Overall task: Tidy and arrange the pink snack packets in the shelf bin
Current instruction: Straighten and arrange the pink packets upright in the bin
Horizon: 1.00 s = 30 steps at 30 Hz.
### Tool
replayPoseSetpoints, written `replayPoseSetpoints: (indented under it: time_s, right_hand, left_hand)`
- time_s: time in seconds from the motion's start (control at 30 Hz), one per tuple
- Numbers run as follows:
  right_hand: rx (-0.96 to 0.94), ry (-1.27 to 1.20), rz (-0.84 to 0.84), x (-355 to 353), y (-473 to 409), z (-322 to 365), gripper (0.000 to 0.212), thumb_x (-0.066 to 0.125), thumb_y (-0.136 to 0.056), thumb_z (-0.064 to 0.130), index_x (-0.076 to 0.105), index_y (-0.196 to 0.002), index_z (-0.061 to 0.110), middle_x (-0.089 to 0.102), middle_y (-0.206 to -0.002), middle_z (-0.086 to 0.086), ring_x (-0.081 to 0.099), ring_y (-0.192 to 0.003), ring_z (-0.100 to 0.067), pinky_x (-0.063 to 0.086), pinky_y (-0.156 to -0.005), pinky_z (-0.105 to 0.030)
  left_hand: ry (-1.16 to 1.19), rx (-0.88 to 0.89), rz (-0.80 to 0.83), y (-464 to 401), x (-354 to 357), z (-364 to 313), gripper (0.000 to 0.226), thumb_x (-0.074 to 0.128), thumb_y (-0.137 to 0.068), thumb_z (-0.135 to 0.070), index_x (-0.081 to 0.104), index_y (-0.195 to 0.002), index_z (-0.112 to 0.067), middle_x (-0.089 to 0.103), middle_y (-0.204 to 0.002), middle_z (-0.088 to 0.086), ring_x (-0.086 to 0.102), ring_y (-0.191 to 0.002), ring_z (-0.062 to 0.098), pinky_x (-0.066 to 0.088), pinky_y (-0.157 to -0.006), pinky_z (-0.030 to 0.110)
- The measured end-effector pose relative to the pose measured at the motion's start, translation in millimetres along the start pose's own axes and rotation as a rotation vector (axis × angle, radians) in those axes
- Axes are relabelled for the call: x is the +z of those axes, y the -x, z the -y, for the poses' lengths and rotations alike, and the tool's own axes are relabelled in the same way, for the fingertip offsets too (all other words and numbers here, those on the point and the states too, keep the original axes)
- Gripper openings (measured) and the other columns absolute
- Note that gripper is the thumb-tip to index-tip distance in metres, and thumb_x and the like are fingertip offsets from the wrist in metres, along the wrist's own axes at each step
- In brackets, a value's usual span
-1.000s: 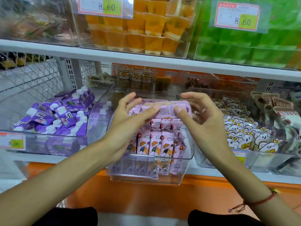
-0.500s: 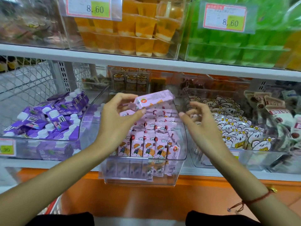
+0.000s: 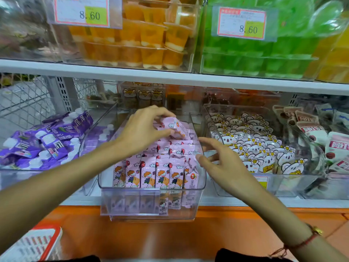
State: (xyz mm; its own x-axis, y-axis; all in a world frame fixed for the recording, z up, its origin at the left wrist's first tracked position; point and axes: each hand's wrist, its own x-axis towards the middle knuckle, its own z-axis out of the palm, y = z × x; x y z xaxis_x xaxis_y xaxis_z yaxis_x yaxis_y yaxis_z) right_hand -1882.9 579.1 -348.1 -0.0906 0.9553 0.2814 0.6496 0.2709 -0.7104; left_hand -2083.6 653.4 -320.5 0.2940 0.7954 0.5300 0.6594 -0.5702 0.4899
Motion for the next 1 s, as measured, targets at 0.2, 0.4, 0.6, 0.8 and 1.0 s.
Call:
replayPoseSetpoints:
  time_s: [0.2,0.4,0.6,0.8,1.0]
  right_hand:
    - [-0.011,-0.055,0.003,-0.2,-1.1,-4.4,0.031,0.059,-0.091,0.024,0.048,-0.115,0.041,0.059,-0.095,0.020,0.062,-0.073,-0.002,0.052,-0.075,-0.030]
    - [-0.020,-0.051,-0.005,0.7,-2.2,-8.6,0.031,0.059,-0.090,0.027,0.049,-0.116,0.042,0.059,-0.099,0.017,0.061,-0.069,0.002,0.053,-0.074,-0.032]
    - [-0.018,-0.042,0.026,-0.7,-1.7,-11.4,0.039,0.056,-0.092,0.032,0.048,-0.130,0.035,0.057,-0.100,0.012,0.065,-0.074,-0.005,0.053,-0.078,-0.036]
    - [-0.039,-0.010,0.055,-4.1,0.8,-13.5,0.042,0.050,-0.096,0.035,0.044,-0.137,0.035,0.057,-0.089,0.014,0.062,-0.065,-0.001,0.043,-0.059,-0.015]
    - [-0.019,-0.014,0.069,-4.2,4.0,-12.9,0.040,0.049,-0.096,0.036,0.042,-0.135,0.041,0.058,-0.084,0.015,0.060,-0.064,-0.002,0.043,-0.058,-0.016]
  left_hand:
    - [-0.075,-0.068,0.158,-50.1,12.6,-3.2,0.049,0.079,-0.076,-0.033,0.058,-0.118,-0.020,0.067,-0.112,0.002,0.066,-0.096,0.017,0.054,-0.089,0.039]
    - [-0.273,-0.016,0.309,-52.4,54.8,11.1,0.026,0.072,-0.084,-0.034,0.070,-0.107,-0.022,0.069,-0.111,-0.005,0.062,-0.099,0.015,0.051,-0.083,0.033]
    - [-0.252,0.001,0.459,-52.8,54.1,15.3,0.032,0.050,-0.098,-0.032,0.071,-0.088,-0.010,0.052,-0.069,0.002,0.045,-0.065,0.018,0.038,-0.065,0.029]
    - [-0.187,0.073,0.447,-55.8,40.4,3.7,0.026,0.058,-0.093,-0.038,0.071,-0.108,-0.023,0.058,-0.092,-0.012,0.052,-0.087,0.010,0.036,-0.070,0.026]
    - [-0.231,0.005,0.552,-52.0,47.0,-1.1,0.022,0.063,-0.091,-0.028,0.071,-0.105,-0.014,0.069,-0.108,0.000,0.060,-0.101,0.018,0.048,-0.090,0.035]
